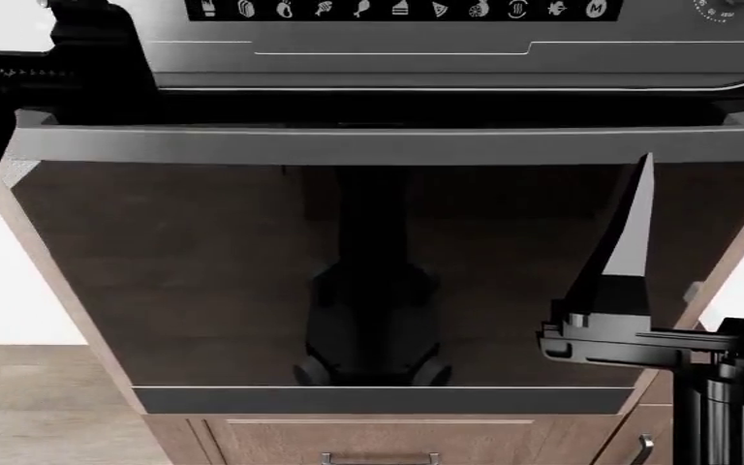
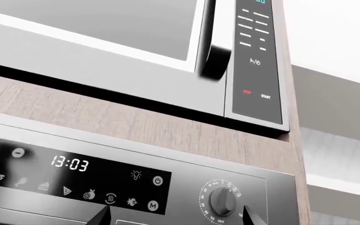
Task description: Preheat the oven by turning the temperature knob.
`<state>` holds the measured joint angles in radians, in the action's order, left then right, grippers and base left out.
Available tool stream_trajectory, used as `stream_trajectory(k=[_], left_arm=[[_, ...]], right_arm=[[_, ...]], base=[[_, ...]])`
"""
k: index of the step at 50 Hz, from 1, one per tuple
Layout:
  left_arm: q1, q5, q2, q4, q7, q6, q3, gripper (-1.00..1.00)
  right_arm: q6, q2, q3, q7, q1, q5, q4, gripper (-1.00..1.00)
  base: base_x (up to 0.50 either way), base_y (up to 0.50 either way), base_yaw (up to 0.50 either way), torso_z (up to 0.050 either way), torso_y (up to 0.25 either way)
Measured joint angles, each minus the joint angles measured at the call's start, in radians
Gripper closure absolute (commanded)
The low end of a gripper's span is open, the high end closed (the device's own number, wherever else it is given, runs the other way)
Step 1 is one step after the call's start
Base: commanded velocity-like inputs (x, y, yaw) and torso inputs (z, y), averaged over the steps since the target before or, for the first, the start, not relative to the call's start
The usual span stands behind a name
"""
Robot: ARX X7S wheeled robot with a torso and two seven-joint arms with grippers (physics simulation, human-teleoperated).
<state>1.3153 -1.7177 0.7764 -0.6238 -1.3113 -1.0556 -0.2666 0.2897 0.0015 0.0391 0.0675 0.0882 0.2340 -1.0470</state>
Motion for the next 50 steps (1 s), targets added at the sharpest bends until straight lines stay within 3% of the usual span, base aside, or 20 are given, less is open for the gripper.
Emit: stream_trajectory(k=[13,50], left_arm=[[0.052,0.048,0.002,0.124,0.060,-0.032,-0.035,-1.00],[0.079,0.146,-0.009,0.259,0.201,-0.051,-0.095,-1.00]], right_arm=[[0.005,0.000,-0.002,-0.001,0.004,0.003,0.000,-1.00],[0.005,0.000,-0.006,-0.002,-0.002,0.003,0.000,-1.00]], base=[[0.00,0.00,0.00,0.000,0.000],[0.00,0.00,0.00,0.000,0.000]])
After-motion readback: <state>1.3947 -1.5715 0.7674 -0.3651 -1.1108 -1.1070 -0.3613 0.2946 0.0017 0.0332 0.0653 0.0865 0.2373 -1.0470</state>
